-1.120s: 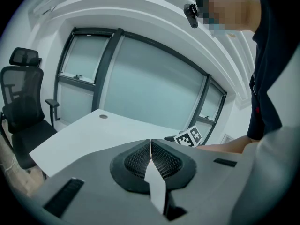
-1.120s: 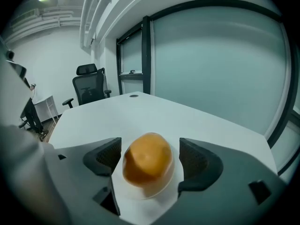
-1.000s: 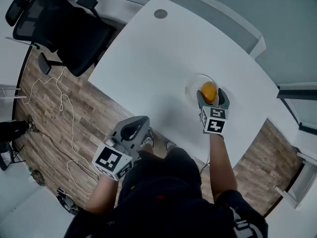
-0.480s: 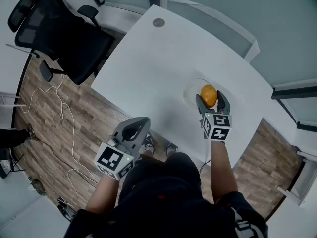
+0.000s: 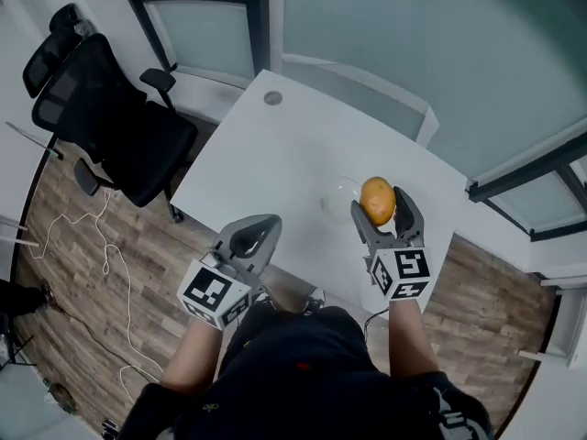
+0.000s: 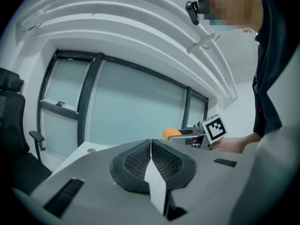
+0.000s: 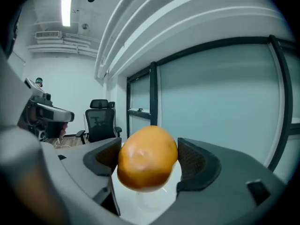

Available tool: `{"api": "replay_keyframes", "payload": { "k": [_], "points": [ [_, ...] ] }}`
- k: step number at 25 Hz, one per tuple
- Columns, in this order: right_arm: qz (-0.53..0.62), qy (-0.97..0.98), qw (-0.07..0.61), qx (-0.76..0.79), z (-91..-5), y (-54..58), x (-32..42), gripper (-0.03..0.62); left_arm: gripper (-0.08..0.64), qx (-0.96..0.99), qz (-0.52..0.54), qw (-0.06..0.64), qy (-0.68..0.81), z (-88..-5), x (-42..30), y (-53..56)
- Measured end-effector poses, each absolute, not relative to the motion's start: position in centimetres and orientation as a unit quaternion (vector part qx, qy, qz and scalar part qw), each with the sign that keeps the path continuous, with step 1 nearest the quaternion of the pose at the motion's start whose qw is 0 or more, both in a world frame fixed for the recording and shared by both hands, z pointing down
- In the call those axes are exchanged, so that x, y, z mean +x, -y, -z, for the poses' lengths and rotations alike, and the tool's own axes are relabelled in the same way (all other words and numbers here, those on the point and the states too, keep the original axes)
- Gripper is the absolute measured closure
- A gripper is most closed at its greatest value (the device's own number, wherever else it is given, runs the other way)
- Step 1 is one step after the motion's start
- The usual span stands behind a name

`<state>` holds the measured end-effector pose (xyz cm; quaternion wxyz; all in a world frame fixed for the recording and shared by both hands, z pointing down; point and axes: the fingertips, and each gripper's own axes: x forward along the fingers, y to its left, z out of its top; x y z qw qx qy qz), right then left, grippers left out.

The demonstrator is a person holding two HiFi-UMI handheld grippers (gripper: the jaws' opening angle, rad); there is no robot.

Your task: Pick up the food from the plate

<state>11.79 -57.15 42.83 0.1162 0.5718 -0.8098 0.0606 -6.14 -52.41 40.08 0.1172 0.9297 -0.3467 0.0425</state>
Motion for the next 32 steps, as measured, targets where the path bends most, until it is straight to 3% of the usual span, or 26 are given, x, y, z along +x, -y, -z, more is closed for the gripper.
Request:
{"api": "replay_keyframes", "payload": {
  "k": [12, 32],
  "points": [
    [0.034, 0.813, 0.055, 0.578, -32.9, 51.6, 10.7, 0.224, 0.537, 0.945, -0.013, 0.053, 0.322, -34.6, -6.6, 51.7],
    [0.047, 0.813, 0.043, 0.579, -31.6, 51.7, 9.4, 0.224, 0.537, 0.948, -0.006, 0.055, 0.313, -34.8, -7.2, 52.4]
  ]
}}
